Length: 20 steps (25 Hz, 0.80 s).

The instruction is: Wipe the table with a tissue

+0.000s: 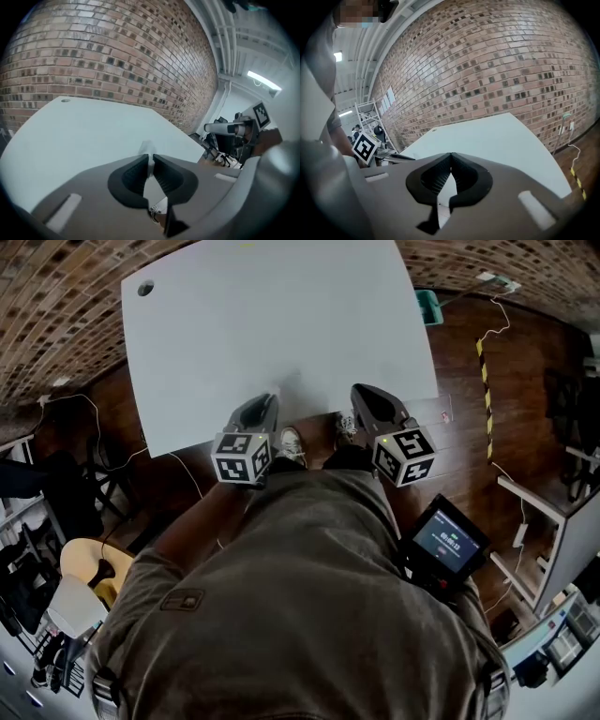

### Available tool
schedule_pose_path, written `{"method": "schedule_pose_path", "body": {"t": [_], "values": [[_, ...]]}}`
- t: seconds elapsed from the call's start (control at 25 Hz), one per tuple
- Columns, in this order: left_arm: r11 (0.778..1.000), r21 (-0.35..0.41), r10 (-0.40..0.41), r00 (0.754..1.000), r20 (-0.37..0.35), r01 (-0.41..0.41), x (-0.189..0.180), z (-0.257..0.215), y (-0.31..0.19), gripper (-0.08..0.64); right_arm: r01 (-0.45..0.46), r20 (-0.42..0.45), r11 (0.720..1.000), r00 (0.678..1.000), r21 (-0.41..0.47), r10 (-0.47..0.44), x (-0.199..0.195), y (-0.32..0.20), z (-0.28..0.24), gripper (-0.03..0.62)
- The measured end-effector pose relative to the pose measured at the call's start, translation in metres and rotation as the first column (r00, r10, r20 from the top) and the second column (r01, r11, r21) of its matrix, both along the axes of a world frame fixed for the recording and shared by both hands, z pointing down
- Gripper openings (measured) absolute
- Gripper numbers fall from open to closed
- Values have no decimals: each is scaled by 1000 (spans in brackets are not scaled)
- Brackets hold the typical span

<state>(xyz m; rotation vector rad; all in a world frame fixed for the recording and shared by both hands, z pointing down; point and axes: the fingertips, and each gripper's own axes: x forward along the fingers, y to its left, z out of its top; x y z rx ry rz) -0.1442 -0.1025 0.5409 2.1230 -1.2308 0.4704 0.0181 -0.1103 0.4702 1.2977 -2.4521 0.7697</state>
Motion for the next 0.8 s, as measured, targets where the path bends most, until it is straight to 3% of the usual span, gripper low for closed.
{"method": "schedule_pose_path", "body": {"t": [0.2, 0.4, 0.8], "values": [[994, 104, -40, 999, -2, 40, -6, -34, 9, 32, 38, 11, 999, 999, 29, -39, -9, 20, -11, 12], [968, 236, -103, 994, 42, 91, -8, -67, 21, 32, 125, 39, 990, 991, 58, -127, -20, 36, -16, 12], [941, 286, -219, 970, 101, 183, 23, -96, 87, 32, 189, 101, 975, 974, 115, -201, 23, 82, -33, 11]]}}
